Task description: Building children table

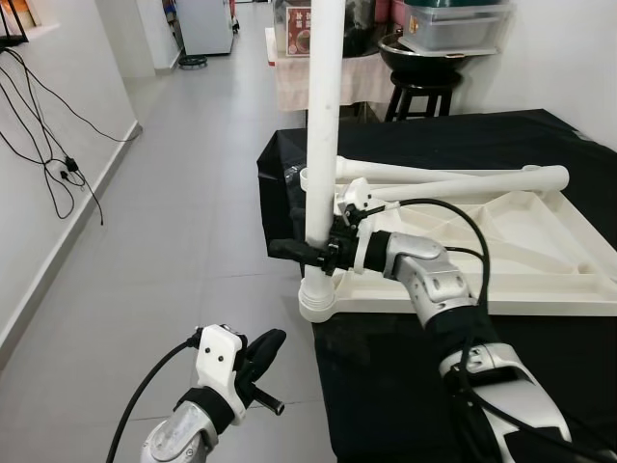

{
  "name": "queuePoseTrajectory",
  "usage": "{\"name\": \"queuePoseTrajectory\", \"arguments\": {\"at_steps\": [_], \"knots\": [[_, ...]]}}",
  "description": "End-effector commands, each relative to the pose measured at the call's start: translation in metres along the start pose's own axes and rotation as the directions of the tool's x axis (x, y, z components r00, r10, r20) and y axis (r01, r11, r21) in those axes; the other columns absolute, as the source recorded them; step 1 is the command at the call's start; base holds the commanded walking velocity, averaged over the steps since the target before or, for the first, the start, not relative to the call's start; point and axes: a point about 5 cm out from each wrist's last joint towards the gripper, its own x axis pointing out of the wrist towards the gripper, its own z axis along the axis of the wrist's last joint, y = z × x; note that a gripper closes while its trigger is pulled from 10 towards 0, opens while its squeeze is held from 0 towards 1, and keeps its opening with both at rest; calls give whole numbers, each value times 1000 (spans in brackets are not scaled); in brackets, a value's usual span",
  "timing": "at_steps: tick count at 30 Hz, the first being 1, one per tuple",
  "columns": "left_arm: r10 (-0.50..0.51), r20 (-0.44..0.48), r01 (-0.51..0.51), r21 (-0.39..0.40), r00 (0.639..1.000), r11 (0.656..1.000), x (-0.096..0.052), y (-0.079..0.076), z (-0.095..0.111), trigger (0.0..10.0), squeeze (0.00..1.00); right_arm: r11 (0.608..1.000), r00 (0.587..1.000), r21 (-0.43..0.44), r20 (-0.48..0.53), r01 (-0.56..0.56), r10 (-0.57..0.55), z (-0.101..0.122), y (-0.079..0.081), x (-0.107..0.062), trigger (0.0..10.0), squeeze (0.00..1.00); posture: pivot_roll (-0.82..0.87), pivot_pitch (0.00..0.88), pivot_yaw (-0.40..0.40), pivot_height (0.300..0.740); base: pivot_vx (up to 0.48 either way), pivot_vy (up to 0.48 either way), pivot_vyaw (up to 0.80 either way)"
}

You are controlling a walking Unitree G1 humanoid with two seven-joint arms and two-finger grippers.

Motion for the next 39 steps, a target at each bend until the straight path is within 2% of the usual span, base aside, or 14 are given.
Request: {"name": "queuePoseTrajectory", "arguments": {"at_steps": [1, 2, 3, 12, 23, 24, 25, 26, 28, 29, 30, 36, 38, 39], "knots": [[10, -9, -10, 1, 1000, 1000, 0, 1, -3, 10000, 0, 997, 996, -31, -37, -76, 75, 2, 2, 8, 10000, 0, 47, 0, -25, 740, 0, 0, 0], [10, -9, -10, 1, 1000, 1000, 0, 1, -3, 10000, 0, 997, 996, -31, -37, -76, 75, 2, 2, 8, 10000, 0, 47, 0, -25, 740, 0, 0, 0], [12, -7, -12, 0, 1000, 1000, 0, 1, -3, 10000, 0, 997, 997, -18, -41, -73, 72, 3, 1, 11, 0, 0, 54, 0, -29, 740, 0, 0, 0], [8, -2, -8, -3, 1000, 1000, 2, -2, -2, 10000, 0, 1000, 999, 14, -30, -24, 24, -3, -4, 4, 0, 0, 43, 0, -30, 740, 0, 0, 0], [9, 6, -9, -13, 1000, 1000, 0, -3, 0, 10000, 0, 991, 991, 28, -51, 128, -126, -28, -6, -24, 0, 0, 24, 0, -31, 740, 0, 0, 0], [10, 6, -10, -13, 1000, 1000, -1, -2, 1, 10000, 0, 856, 858, 78, -90, 512, -505, -41, -16, -20, 0, 0, 14, 0, -35, 740, 0, 0, 0], [11, 5, -11, -14, 1000, 1000, -2, -2, 1, 10000, 0, 638, 641, 76, -157, 766, -751, -59, -10, -26, 0, 0, 11, 0, -35, 740, 0, 0, 0], [10, 4, -10, -14, 1000, 1000, -2, -1, 2, 10000, 0, 578, 582, 78, -183, 812, -792, -70, 7, -21, 0, 0, 25, 0, -34, 740, 0, 0, 0], [9, 3, -9, -14, 1000, 1000, -3, -2, 2, 10000, 0, 571, 576, 86, -187, 816, -795, -74, 20, -18, 0, 0, 25, 0, -34, 740, 0, 0, 0], [9, 3, -9, -16, 1000, 1000, -3, -1, 1, 10000, 0, 649, 653, 87, -170, 756, -738, -73, 29, -8, 0, 0, -4, 0, -25, 740, 0, 0, 0], [8, 4, -8, -21, 1000, 1000, -3, -2, 1, 10000, 0, 674, 678, 86, -155, 734, -719, -70, 28, -5, 0, 0, 7, 0, -37, 740, 0, 0, 0], [11, 9, -11, -30, 1000, 999, -3, -2, 2, 10000, 0, 691, 691, 66, -159, 720, -705, -67, 18, -3, 0, 0, 14, 0, -40, 740, 0, 0, 0], [18, 12, -18, -32, 1000, 999, -3, -2, 2, 10000, 0, 698, 693, 41, -174, 715, -699, -64, 18, -2, 10000, 0, 13, 0, -37, 740, 0, 0, 0], [18, 12, -18, -32, 1000, 999, -3, -2, 2, 10000, 0, 716, 713, 50, -160, 697, -683, -60, 18, 0, 10000, 8, 13, 0, -37, 740, 0, 0, 0]]}}
